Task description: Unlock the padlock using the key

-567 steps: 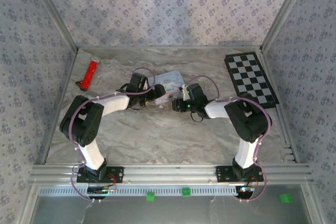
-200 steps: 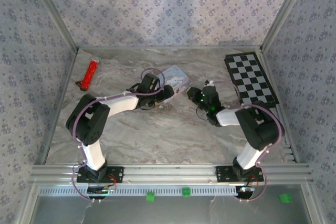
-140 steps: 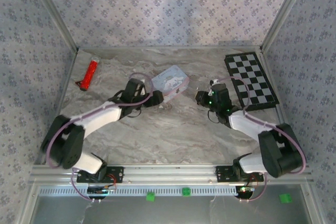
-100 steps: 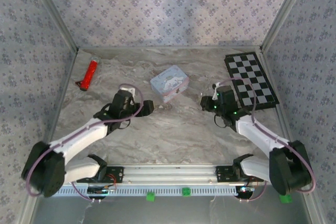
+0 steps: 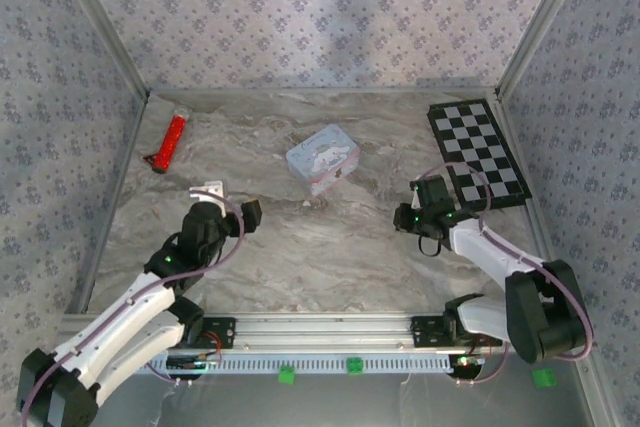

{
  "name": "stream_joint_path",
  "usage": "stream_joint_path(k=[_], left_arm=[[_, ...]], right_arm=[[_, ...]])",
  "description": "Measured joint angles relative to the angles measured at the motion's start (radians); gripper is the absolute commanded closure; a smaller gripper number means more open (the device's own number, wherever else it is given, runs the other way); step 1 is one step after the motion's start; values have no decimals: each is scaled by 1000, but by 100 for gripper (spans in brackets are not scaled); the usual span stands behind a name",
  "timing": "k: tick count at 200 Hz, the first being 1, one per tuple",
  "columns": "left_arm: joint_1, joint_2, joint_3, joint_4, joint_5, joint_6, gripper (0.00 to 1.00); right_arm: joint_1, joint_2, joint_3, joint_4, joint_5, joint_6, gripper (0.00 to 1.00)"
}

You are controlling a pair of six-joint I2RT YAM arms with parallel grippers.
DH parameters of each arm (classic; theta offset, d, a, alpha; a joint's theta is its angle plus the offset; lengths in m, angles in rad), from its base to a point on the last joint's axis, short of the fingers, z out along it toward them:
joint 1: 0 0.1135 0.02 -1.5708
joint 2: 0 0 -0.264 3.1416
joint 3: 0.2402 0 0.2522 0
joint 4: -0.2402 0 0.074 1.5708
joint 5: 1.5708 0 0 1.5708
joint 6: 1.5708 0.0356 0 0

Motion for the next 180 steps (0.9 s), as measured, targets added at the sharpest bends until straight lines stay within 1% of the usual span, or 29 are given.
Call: stream_joint_path(k=[12, 20, 46, 70, 84, 100, 126, 140, 156, 180], left_arm=[[6, -10, -5, 0, -13, 4, 0], [8, -12, -5, 0, -18, 6, 0], [10, -24, -13, 0, -39, 2, 0], [10, -32, -35, 5, -45, -17, 0], [10, -32, -43, 5, -52, -28, 0], [11, -34, -43, 5, -67, -37, 0], [31, -42, -43, 3, -98, -51, 0], [42, -42, -43, 3, -124, -56, 0], [49, -42, -39, -3, -157, -60, 0], [55, -34, 0, -24, -243, -57, 0]], right_arm=[[-8, 11, -17, 0, -4, 0, 96], [-11, 19, -23, 0, -10, 1, 93], [-19, 27, -25, 3, -17, 9, 77], [-32, 14, -27, 4, -6, 21, 60], [-38, -8, -27, 3, 6, 29, 53], [-41, -34, -27, 2, 14, 27, 49], [-45, -68, -21, -42, 53, 8, 38], [-50, -100, -16, -71, 81, -1, 36], [-55, -156, 1, -108, 116, -16, 36], [-57, -247, 55, -130, 215, -77, 36]])
